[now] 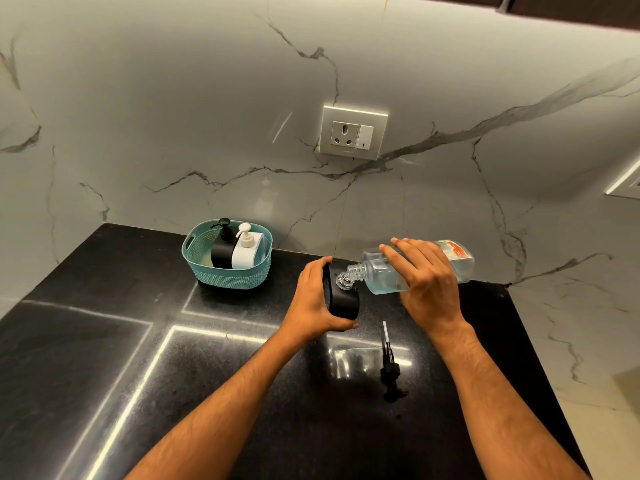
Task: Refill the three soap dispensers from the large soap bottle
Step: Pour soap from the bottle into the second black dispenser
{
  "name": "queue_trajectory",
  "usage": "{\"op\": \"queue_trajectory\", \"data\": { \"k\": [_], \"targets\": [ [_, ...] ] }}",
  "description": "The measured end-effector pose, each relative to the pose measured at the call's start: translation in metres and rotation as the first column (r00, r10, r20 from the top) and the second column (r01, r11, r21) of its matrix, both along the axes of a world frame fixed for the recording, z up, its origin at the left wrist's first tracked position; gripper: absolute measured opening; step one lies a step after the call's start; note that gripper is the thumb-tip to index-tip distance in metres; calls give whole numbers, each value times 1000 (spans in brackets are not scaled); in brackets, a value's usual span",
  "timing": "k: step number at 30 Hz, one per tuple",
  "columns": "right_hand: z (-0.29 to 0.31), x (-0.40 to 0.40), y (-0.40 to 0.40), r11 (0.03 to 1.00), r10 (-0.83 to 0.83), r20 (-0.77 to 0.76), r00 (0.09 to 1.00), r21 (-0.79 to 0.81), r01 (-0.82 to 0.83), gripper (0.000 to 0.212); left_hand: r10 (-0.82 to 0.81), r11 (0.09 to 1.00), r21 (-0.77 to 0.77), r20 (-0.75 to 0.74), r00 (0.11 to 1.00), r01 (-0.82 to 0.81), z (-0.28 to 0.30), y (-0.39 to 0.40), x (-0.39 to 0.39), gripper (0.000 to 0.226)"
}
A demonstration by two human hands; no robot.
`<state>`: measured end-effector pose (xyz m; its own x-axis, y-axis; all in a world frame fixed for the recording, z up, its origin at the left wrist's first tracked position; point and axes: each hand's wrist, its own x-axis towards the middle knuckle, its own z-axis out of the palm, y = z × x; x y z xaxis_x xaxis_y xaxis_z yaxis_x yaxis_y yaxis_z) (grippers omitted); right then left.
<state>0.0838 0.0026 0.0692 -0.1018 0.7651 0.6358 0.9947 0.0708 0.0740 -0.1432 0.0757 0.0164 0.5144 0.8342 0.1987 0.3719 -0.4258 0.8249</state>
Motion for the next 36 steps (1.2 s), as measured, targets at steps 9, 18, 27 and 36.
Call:
{"op": "queue_trajectory", "data": {
  "k": [9, 18, 27, 36],
  "targets": [
    [0, 0, -1, 1000, -10, -4, 1000, -7, 10, 60, -1, 1000, 0, -4, 1000, 1, 0, 0, 0, 132],
    [-2, 0, 0, 1000, -14, 1, 1000, -6, 14, 64, -1, 1000, 5, 2, 1000, 1, -1, 0, 1, 131],
    [-4, 0, 0, 1000, 10, -45, 999, -25, -11, 67, 0, 1000, -5, 23, 1000, 0, -3, 1, 0, 131],
    [-11, -1, -1, 999, 5, -165, 986, -40, -12, 72, -1, 1000, 6, 48, 999, 1, -6, 2, 1, 129]
  ]
}}
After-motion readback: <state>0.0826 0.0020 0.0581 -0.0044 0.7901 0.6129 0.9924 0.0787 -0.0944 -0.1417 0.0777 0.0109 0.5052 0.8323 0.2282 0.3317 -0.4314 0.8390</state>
